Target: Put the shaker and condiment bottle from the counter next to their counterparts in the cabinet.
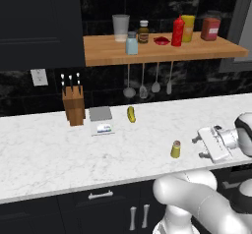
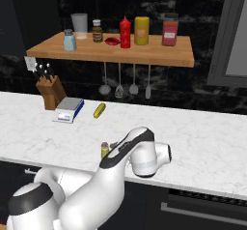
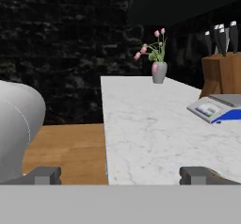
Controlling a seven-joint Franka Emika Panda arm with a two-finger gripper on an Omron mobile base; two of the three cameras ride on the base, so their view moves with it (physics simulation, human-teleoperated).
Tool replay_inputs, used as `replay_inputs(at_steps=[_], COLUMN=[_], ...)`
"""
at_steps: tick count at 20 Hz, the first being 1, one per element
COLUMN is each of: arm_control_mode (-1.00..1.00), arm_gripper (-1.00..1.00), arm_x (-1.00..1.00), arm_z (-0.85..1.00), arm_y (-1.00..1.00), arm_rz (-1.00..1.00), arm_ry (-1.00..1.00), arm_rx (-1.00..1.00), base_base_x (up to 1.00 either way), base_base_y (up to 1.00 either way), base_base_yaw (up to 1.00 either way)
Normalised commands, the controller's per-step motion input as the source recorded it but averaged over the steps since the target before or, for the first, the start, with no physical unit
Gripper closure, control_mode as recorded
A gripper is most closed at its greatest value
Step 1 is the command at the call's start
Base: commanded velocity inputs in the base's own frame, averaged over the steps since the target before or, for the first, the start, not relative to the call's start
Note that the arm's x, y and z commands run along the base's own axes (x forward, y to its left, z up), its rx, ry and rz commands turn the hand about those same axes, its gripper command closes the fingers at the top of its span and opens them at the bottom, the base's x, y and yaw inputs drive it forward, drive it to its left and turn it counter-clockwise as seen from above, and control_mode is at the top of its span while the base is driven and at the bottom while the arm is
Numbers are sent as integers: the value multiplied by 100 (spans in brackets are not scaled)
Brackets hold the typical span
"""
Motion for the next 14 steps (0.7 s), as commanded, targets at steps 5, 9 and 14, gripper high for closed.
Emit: replay_inputs(at_steps=[5,9,14], arm_control_mode=[-100,-100,-100], arm_gripper=[-100,-100,-100], arm_x=[19,11,14], arm_z=[-3,-9,-20], arm_y=[4,13,5], arm_rz=[2,2,1], arm_ry=[2,2,2], arm_rx=[1,0,0], base_base_x=[0,0,0], base_base_y=[0,0,0], base_base_yaw=[0,0,0])
